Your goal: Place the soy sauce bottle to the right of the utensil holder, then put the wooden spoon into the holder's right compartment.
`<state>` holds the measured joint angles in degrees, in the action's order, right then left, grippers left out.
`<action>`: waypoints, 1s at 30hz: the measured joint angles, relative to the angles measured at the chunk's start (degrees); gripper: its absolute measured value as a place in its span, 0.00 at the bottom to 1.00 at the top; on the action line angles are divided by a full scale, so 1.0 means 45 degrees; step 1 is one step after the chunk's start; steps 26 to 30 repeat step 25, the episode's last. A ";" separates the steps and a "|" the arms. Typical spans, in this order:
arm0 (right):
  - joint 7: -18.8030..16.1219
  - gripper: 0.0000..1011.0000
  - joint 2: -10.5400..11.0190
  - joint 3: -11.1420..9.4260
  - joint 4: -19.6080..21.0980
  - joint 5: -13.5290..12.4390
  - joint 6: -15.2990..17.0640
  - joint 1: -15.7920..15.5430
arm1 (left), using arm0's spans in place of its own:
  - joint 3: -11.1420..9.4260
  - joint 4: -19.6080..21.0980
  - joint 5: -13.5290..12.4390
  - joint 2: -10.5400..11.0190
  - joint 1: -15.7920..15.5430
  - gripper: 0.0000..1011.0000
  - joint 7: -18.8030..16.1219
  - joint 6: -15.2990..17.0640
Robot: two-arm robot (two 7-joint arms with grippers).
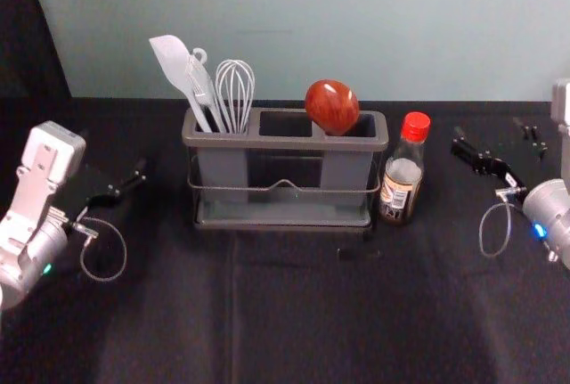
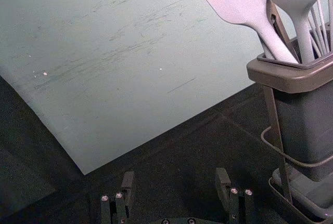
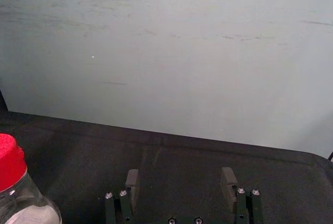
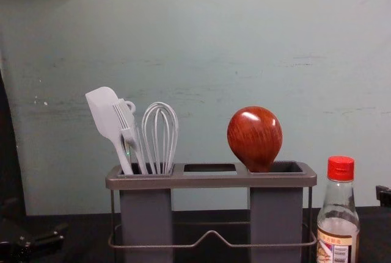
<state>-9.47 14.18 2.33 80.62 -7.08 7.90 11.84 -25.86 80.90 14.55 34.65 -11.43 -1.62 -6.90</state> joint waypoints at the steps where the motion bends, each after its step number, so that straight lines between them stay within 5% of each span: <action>1: 0.0000 0.99 0.0000 0.0000 0.0000 0.0000 0.0000 0.0000 | 0.0000 0.0000 0.0000 0.0000 0.0000 0.99 0.0000 0.0000; 30: -0.0031 0.99 0.0019 -0.0004 0.0037 -0.0024 0.0005 -0.0024 | 0.0000 0.0000 0.0000 0.0000 0.0000 0.99 0.0000 0.0000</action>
